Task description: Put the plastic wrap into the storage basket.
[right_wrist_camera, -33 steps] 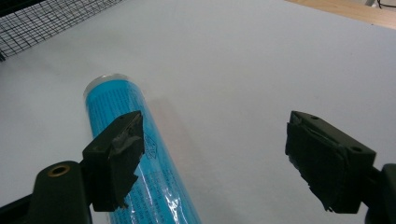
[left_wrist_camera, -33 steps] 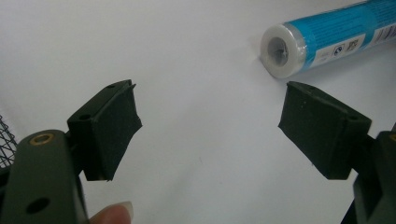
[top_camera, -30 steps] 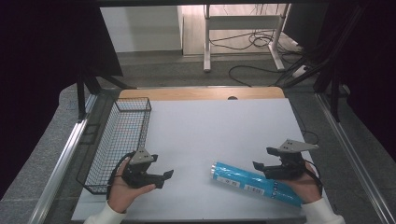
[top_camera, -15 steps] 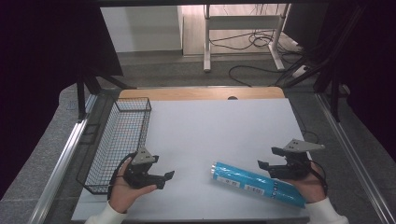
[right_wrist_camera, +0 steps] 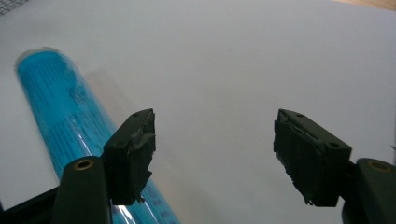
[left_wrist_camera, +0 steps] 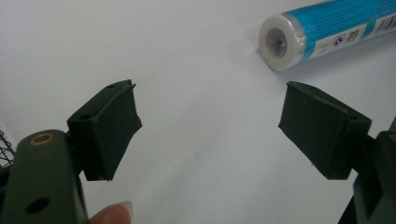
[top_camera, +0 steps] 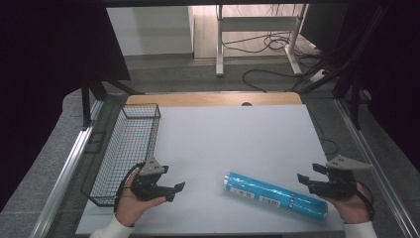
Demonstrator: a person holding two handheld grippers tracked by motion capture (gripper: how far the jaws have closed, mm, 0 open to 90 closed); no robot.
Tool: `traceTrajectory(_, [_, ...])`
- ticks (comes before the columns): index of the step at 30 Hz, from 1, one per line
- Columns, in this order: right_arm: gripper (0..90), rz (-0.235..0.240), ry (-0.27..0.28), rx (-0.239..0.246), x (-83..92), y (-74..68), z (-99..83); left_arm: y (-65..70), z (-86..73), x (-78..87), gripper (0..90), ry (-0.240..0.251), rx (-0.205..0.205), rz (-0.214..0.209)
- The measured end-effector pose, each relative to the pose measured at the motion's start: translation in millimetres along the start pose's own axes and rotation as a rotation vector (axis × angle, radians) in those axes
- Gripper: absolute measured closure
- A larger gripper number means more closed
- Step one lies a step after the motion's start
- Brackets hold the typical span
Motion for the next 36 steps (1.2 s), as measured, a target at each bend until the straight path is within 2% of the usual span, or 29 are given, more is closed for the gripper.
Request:
traceTrajectory(1, [31.5,0.0,0.0,0.0,0.0,0.0,0.0,0.0,0.0,0.0,19.0,0.0,0.0,0.0])
traceTrajectory(2, [34.6,-0.034,-0.022,-0.011,4.5,7.7,-6.7,0.2,0.1,0.2,19.1,0.004,0.0,-0.001])
traceTrajectory(3, [34.6,-0.034,-0.022,-0.011,4.5,7.7,-6.7,0.2,0.1,0.2,19.0,0.004,0.0,-0.001])
traceTrajectory(6, [43.6,-0.072,-0.079,-0.031,11.5,18.7,-19.4,-0.2,0.0,0.8,19.0,0.006,0.001,0.0])
traceTrajectory(7, [43.6,-0.072,-0.079,-0.031,11.5,18.7,-19.4,-0.2,0.0,0.8,19.0,0.006,0.001,0.0])
traceTrajectory(8, [49.8,-0.091,-0.112,-0.035,15.1,23.3,-26.1,0.0,0.0,1.3,19.0,0.007,0.0,0.001])
traceTrajectory(10, [52.6,-0.096,-0.123,-0.038,16.7,25.0,-28.9,0.3,0.0,1.6,19.0,0.007,0.001,0.001])
traceTrajectory(11, [61.3,-0.109,-0.154,-0.047,21.7,29.6,-37.4,0.4,0.0,1.6,19.0,0.006,0.001,0.001])
traceTrajectory(12, [65.0,-0.113,-0.167,-0.049,24.1,31.4,-41.1,0.4,0.0,1.6,19.0,0.006,0.0,0.001])
traceTrajectory(13, [65.0,-0.113,-0.167,-0.049,24.1,31.4,-41.1,0.4,0.0,1.6,19.0,0.006,0.0,0.001])
traceTrajectory(14, [73.9,-0.133,-0.197,-0.058,29.4,34.6,-48.1,0.5,0.0,1.4,19.0,0.005,0.0,0.0])
traceTrajectory(15, [73.9,-0.133,-0.197,-0.058,29.4,34.6,-48.1,0.5,0.0,1.4,19.0,0.005,0.0,0.0])
traceTrajectory(16, [81.1,-0.157,-0.24,-0.049,34.0,37.0,-55.2,0.2,0.0,1.7,19.0,0.006,0.001,0.001])
traceTrajectory(18, [87.2,-0.188,-0.293,-0.037,38.4,37.2,-62.4,-0.3,0.0,2.3,19.0,0.005,0.0,0.002])
traceTrajectory(19, [87.2,-0.188,-0.293,-0.037,38.4,37.2,-62.4,-0.3,0.0,2.3,19.0,0.005,0.0,0.002])
traceTrajectory(20, [89.0,-0.183,-0.332,-0.039,41.7,35.4,-68.7,-0.7,0.1,2.5,19.0,0.005,0.0,0.004])
traceTrajectory(24, [89.1,-0.149,-0.403,-0.032,42.8,27.7,-78.1,-0.9,-0.2,2.0,19.0,0.0,-0.001,0.005])
traceTrajectory(26, [89.1,-0.133,-0.422,-0.02,41.5,24.1,-80.4,-1.3,-0.4,1.9,19.0,0.0,0.0,0.006])
traceTrajectory(34, [89.1,-0.101,-0.412,-0.007,32.0,16.8,-78.0,-2.5,-1.0,1.4,19.0,-0.001,0.003,0.007])
traceTrajectory(36, [89.2,-0.107,-0.401,0.016,29.6,14.3,-76.9,-2.9,-1.0,1.4,19.0,-0.002,0.003,0.008])
Point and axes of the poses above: each handheld gripper's, and its own axes: x roughly backward along the jaws, z roughly out of its top, y roughly to its right, the point moved 3 cm from there along -x, roughly forward along the jaws, and after that the axes turned 15 degrees about -z, right-handed, at the moved point
